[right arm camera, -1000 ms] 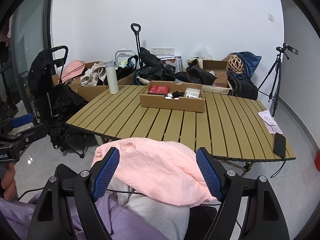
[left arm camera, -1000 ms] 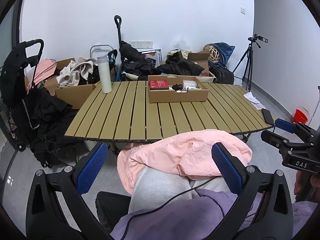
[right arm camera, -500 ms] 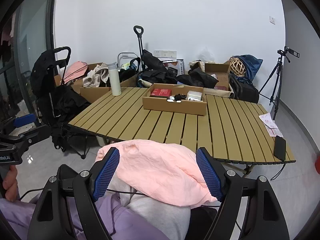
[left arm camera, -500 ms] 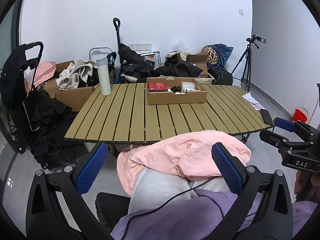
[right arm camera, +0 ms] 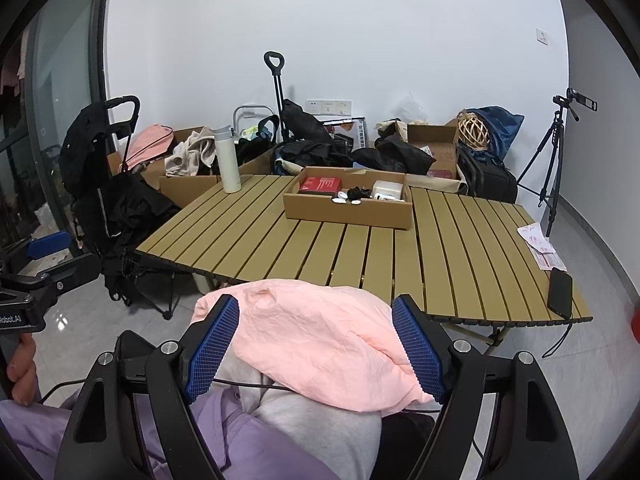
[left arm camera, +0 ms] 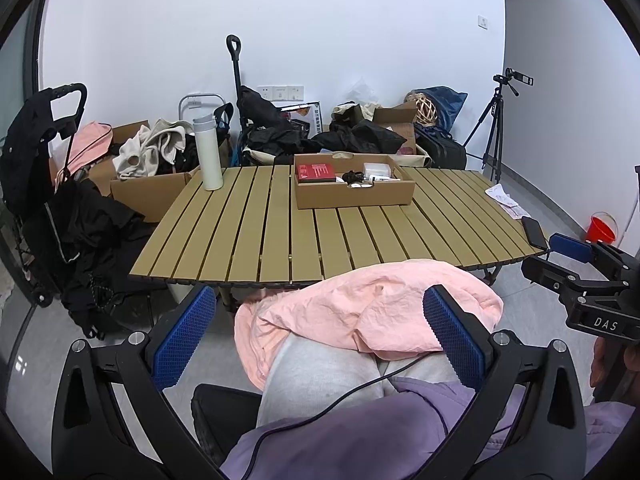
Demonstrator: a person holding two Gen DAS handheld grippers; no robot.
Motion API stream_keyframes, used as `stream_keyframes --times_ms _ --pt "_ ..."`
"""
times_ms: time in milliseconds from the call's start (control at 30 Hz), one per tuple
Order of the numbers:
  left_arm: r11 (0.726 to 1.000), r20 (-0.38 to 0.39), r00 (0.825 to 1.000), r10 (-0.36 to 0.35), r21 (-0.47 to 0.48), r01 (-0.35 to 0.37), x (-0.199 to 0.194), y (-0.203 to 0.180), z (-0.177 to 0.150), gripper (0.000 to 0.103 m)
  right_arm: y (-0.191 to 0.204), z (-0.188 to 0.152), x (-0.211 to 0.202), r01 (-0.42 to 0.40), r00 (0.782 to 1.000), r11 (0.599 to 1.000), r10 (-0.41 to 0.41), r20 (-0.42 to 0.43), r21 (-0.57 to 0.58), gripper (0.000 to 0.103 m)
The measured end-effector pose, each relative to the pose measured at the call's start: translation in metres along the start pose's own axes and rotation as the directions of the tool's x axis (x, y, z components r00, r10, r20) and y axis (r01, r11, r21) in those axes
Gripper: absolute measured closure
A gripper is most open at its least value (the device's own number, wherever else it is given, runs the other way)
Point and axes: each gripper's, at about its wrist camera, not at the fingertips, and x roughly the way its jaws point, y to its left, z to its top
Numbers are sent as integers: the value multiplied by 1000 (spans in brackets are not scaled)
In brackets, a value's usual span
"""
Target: Organize objects
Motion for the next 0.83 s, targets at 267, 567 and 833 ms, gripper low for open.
stream_keyframes --times_ms 267,567,833 --pt "1000 1 1000 4 1 -4 -1 0 0 0 1 -1 1 4 1000 1000 -4 -2 3 21" --pt "1000 -4 1000 1 3 -1 0 0 0 0 1 -1 1 8 1000 1000 -8 -10 4 21" --pt "1000 -40 999 -11 -15 11 13 5 0 0 -3 -5 9 23 999 1000 -22 -44 20 21"
